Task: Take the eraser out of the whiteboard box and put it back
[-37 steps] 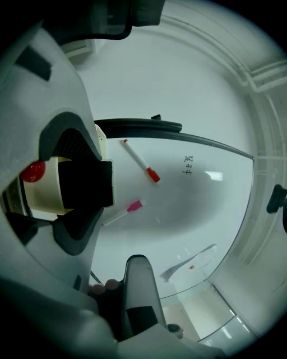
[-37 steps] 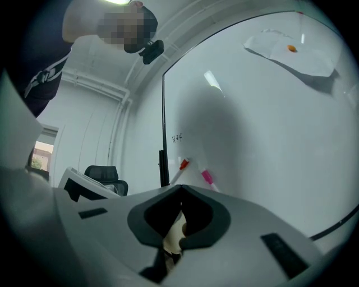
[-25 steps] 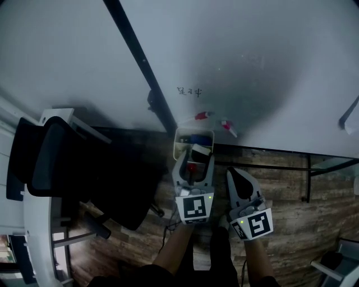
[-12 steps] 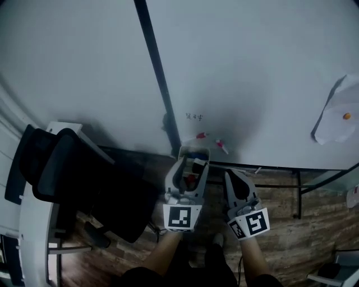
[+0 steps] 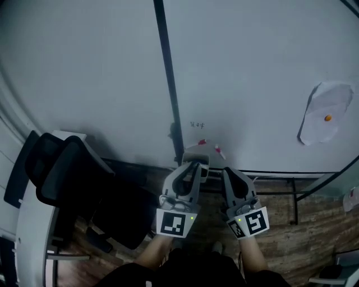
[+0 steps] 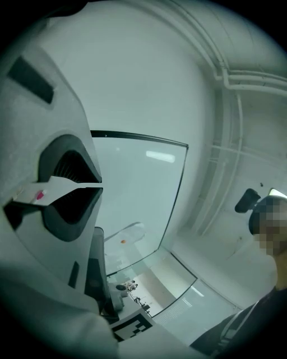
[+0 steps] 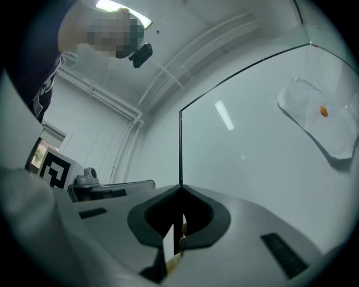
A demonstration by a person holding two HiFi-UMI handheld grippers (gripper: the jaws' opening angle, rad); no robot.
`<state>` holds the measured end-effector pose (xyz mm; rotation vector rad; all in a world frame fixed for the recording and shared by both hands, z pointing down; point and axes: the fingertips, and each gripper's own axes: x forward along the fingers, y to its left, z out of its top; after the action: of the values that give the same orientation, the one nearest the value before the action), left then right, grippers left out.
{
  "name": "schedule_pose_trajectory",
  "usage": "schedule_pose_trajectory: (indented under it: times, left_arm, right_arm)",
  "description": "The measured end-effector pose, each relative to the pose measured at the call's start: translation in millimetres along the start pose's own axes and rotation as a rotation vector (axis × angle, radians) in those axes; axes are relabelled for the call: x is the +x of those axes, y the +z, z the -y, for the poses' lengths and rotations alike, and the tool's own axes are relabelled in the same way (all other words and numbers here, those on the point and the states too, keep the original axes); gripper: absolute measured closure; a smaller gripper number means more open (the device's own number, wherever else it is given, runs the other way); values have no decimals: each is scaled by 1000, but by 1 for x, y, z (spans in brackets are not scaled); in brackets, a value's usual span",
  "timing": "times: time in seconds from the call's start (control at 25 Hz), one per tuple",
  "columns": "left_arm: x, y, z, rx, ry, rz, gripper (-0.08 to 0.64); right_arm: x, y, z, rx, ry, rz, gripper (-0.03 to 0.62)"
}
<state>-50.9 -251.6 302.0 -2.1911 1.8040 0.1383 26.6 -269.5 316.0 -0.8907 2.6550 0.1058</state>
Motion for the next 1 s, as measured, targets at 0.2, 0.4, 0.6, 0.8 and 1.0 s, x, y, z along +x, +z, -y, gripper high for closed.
schedule_pose_trajectory:
  times: [0.2,0.4,0.6,0.8,1.0]
  left_arm:
    - [-4,8,2,-3,-19,27,554]
    - [-6,9,0,-6,-18,30,555]
    - [-5,7,-2,-10,-13,25,555]
    - [-6,4,-5,-11,-7,15,555]
    - [-9,-2,-8,-15,-1,-4,555]
  right_arm:
    - [3,11,-7,-26,3,19,589]
    - [5,14,-9,-56,3,17,589]
    - [6,14,-10,-64,5,18,591]
    - [6,13,-7,-57,-3,18,591]
    - [5,11,-6,-50,-8,16,591]
